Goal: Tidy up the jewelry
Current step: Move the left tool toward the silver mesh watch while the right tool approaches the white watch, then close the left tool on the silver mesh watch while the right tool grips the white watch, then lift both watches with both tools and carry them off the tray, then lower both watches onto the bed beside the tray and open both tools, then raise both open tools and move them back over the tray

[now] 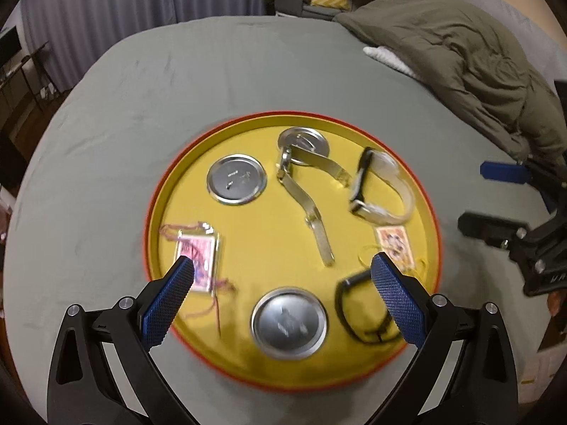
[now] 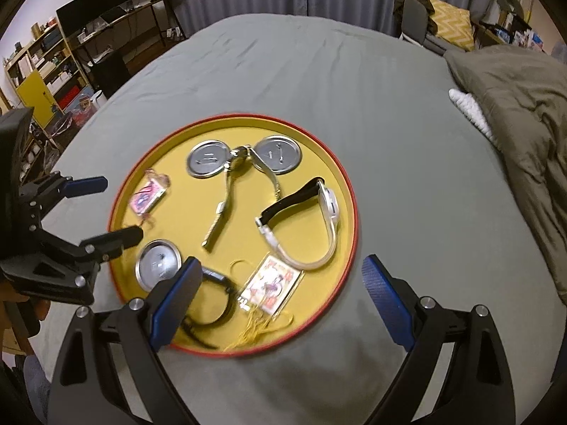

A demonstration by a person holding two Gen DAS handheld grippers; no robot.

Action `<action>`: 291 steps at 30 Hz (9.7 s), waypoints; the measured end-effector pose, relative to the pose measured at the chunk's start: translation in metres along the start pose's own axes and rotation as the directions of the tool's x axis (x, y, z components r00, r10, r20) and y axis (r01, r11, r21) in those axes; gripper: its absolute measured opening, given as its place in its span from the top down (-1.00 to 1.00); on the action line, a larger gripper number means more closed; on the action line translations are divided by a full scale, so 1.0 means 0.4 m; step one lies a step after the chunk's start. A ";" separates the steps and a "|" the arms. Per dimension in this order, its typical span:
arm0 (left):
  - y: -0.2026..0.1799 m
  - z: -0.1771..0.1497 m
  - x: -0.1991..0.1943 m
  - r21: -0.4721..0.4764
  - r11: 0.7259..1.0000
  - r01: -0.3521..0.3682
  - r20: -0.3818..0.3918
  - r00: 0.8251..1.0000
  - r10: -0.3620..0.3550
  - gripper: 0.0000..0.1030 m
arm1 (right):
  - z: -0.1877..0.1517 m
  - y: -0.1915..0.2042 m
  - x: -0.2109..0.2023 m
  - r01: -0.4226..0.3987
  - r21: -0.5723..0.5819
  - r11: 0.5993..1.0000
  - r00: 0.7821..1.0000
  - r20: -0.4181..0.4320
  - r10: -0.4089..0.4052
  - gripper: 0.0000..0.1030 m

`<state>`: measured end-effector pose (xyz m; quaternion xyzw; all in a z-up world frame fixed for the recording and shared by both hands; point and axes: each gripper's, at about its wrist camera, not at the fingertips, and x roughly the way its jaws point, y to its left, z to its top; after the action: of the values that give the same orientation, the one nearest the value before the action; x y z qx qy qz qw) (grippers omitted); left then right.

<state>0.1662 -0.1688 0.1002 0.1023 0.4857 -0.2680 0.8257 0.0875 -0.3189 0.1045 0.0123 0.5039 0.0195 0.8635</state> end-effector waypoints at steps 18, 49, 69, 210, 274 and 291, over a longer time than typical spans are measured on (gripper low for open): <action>-0.003 0.141 0.237 0.090 0.993 0.074 -0.131 0.989 -0.062 -0.89 | 0.041 -0.077 0.198 -0.007 0.012 1.000 0.998 -0.055 0.008 -0.70; -0.003 0.183 0.358 0.149 0.989 0.021 -0.146 0.989 0.001 -0.61 | 0.047 -0.076 0.264 -0.032 -0.041 0.999 0.999 -0.028 0.031 -0.31; -0.071 0.191 0.352 0.260 0.965 -0.044 -0.087 0.994 0.069 0.11 | 0.021 -0.085 0.284 -0.015 -0.032 0.999 1.000 -0.022 0.015 0.23; 0.733 -0.386 -0.471 -0.096 0.979 -0.180 0.100 0.977 0.190 0.79 | 0.121 0.934 0.011 -0.134 -0.434 0.891 0.980 0.078 0.185 0.74; 0.721 -0.462 -0.315 -0.040 0.986 -0.163 0.166 0.972 0.168 -0.71 | 0.003 0.826 0.294 -0.138 -0.199 0.970 0.990 -0.060 0.128 -0.70; 0.500 -0.297 -0.606 0.004 0.977 -0.215 0.302 0.931 0.204 -0.89 | 0.052 0.692 -0.066 -0.109 -0.253 0.961 0.982 0.124 0.144 -0.79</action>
<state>0.0927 0.1325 0.2292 0.1269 0.3361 -0.1998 0.9116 0.0867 -0.0437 0.1492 -0.0608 0.4332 0.1360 0.8889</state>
